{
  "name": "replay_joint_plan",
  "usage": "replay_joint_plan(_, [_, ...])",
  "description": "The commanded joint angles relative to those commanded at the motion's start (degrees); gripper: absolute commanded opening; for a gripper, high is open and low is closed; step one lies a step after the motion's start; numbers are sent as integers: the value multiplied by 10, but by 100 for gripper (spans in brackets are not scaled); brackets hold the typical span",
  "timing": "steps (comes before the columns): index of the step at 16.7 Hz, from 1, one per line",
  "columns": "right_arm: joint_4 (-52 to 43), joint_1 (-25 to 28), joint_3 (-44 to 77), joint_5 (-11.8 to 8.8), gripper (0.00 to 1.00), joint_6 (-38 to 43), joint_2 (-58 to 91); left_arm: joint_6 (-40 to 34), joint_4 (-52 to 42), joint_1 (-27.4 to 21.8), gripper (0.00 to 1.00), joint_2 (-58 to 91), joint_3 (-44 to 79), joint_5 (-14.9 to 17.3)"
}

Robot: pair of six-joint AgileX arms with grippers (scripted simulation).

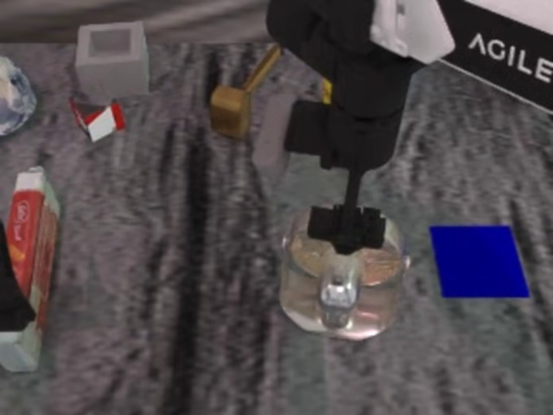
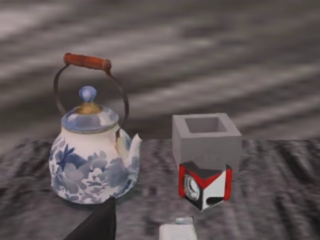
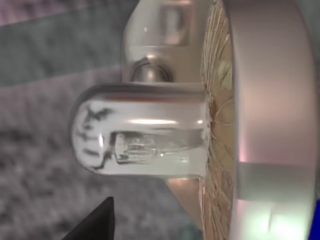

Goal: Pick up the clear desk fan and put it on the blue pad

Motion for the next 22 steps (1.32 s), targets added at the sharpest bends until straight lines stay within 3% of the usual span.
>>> replay_joint_plan(4, [69,1,-72,0,100,1,-2,0,0,0,100,0,0,0])
replay_joint_plan(8, [75,1,-78,0,100,1,-2,0,0,0,100,0,0,0])
replay_joint_plan(21, [75,1,-78,0,2,1,-2,0,0,0,100,0,0,0])
replay_joint_plan(22, [75,1,-78,0,0,1,-2,0,0,0,100,0,0,0])
